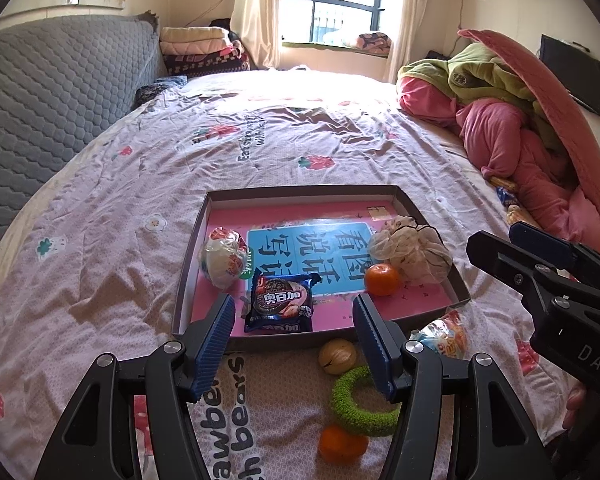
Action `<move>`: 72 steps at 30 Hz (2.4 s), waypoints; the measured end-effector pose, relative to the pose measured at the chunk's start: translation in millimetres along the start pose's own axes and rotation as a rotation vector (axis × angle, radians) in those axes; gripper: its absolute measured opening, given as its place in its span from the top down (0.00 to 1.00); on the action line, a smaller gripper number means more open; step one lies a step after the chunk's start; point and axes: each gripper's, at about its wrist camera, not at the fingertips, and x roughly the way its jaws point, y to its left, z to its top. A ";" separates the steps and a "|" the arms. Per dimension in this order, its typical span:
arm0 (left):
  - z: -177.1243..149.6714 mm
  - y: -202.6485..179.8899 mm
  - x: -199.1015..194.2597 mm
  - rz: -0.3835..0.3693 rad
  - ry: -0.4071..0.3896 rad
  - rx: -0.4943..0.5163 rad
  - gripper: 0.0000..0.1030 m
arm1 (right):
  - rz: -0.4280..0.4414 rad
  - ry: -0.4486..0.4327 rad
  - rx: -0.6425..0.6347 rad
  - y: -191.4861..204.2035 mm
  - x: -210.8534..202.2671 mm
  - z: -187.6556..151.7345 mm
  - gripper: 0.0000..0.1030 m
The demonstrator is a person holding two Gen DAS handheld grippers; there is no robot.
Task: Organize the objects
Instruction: 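Withdraw both open tools back from the tray box, then move both tools toward the green fuzzy ring and the loose orange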
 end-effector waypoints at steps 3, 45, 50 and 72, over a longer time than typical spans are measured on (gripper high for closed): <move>-1.7 -2.8 -9.3 0.008 -0.013 0.009 0.39 | 0.003 -0.008 -0.009 1.4 -7.4 -0.9 0.40; -52.5 -6.4 -78.2 0.057 -0.044 0.041 0.38 | 0.022 -0.030 -0.061 21.4 -76.4 -32.3 0.24; -58.1 -5.9 -80.8 0.054 -0.037 0.048 0.38 | 0.016 -0.020 -0.056 22.0 -77.5 -40.1 0.24; -91.8 -2.6 -73.5 0.012 0.014 0.050 0.38 | 0.017 0.060 -0.023 19.5 -62.1 -64.9 0.23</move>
